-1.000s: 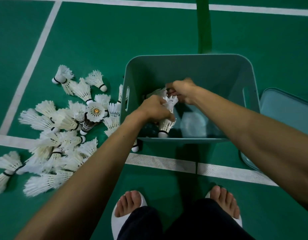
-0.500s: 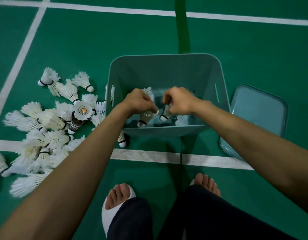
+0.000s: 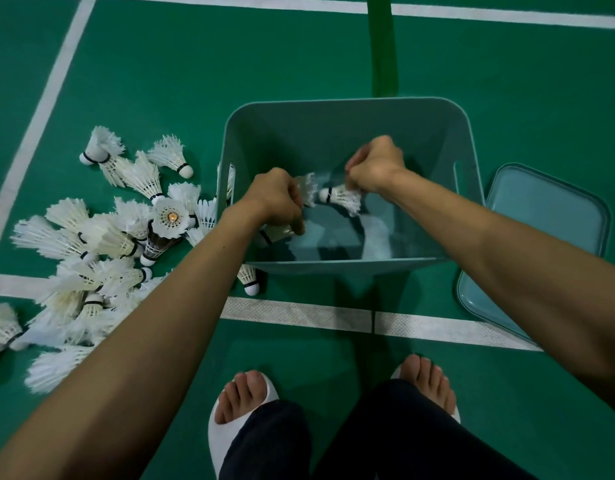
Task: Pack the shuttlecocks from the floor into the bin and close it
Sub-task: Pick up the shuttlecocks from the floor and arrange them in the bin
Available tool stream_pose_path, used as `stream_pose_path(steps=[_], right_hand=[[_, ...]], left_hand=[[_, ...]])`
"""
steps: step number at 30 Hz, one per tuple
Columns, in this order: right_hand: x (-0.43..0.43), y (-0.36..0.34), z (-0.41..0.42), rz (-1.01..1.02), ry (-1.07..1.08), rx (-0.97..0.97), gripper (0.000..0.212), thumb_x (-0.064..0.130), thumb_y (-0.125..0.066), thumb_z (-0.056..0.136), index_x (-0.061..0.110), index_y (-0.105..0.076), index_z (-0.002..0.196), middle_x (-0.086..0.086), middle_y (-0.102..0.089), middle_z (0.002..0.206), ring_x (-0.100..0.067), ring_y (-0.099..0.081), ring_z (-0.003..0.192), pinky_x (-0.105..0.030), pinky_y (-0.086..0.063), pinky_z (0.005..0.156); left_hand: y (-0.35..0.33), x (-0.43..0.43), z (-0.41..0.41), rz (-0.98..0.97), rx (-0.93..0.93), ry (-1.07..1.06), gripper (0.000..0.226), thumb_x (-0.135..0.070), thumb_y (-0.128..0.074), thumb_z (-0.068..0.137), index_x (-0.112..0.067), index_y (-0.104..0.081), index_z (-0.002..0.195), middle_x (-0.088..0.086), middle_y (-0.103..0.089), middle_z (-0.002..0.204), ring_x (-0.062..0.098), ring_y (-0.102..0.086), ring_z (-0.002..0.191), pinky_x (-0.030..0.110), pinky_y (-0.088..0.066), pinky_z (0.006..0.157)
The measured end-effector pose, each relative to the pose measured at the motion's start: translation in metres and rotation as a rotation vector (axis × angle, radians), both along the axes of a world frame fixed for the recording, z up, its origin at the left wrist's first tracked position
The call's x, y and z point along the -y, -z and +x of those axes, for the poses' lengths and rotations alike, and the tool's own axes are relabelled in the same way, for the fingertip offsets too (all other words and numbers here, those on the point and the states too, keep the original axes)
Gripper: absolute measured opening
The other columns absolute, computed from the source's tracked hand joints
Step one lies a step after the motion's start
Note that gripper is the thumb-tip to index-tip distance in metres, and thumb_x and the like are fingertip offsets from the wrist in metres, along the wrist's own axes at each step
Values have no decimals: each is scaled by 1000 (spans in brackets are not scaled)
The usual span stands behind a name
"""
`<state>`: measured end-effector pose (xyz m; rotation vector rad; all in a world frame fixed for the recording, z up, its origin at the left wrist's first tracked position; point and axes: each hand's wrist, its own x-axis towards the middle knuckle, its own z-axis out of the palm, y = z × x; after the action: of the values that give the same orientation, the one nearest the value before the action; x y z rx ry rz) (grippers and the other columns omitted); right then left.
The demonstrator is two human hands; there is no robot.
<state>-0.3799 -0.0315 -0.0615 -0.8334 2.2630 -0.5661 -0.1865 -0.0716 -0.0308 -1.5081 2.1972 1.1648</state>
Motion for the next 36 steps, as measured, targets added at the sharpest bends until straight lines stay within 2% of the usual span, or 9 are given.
stream_pose_path(steps=[5, 12, 18, 23, 26, 29, 32, 34, 36], right_hand=[[20, 1, 29, -89, 5, -31, 20, 0, -63, 80, 12, -78, 76, -4, -76, 86, -18, -72, 90, -29, -60, 86], [27, 10, 46, -136, -108, -20, 27, -4, -65, 78, 18, -79, 71, 3, -75, 80, -12, -69, 87, -30, -60, 87], [0, -18, 21, -235, -54, -47, 29, -4, -65, 79, 20, -80, 74, 5, -76, 82, -10, -69, 90, -27, -57, 86], [-42, -50, 17, -218, -464, 277, 23, 5, -80, 69, 26, -76, 77, -8, -77, 82, -11, -65, 73, -30, -54, 73], [-52, -48, 24, -189, -583, 71, 7, 19, -78, 63, 16, -74, 68, -13, -73, 75, -28, -69, 74, -42, -60, 76], [-49, -54, 17, -178, -505, -49, 7, 10, -77, 71, 16, -76, 68, -5, -73, 69, -24, -70, 73, -37, -57, 68], [-41, -50, -1, -72, -324, -184, 7, 19, -81, 75, 15, -81, 81, -5, -76, 81, -20, -71, 79, -35, -59, 74], [-36, -40, -10, -21, -118, -209, 15, 21, -80, 78, 11, -79, 89, -7, -75, 89, -24, -71, 82, -37, -61, 78], [-29, -30, -11, 35, 45, -145, 16, 19, -77, 81, 8, -74, 92, -8, -72, 93, -26, -70, 84, -34, -59, 74]], left_hand=[[6, 3, 1, -5, 59, 68, 33, -8, -93, 67, -9, -74, 93, 2, -67, 87, 21, -62, 88, 30, -49, 73], [13, 8, 4, -55, -12, 106, 32, -8, -90, 71, -16, -73, 97, 1, -67, 99, 18, -60, 91, 25, -43, 74], [5, 8, -4, -135, -148, 46, 32, -9, -89, 71, -19, -72, 96, 2, -70, 99, 18, -63, 92, 15, -39, 61], [-9, -4, -15, -32, -315, -116, 62, -11, -92, 66, -16, -64, 122, 3, -69, 104, 19, -66, 95, 30, -52, 80], [-14, -10, -24, 119, -427, -168, 71, -9, -86, 65, -13, -54, 128, 9, -70, 101, 27, -68, 94, 38, -56, 82], [-15, -16, -30, 66, -464, -200, 69, -28, -83, 75, -13, -50, 133, 6, -66, 111, 21, -65, 99, 34, -54, 84], [-16, -17, -24, -53, -427, -246, 51, -40, -75, 84, -12, -55, 123, 3, -63, 110, 16, -61, 96, 31, -50, 79], [-15, -12, -18, -228, -245, -92, 32, -26, -67, 87, -10, -59, 114, 9, -59, 113, 26, -58, 103, 37, -49, 82], [-15, -9, -17, -280, 27, 122, 28, -17, -57, 88, -8, -62, 114, 17, -50, 125, 38, -49, 119, 49, -45, 101]])
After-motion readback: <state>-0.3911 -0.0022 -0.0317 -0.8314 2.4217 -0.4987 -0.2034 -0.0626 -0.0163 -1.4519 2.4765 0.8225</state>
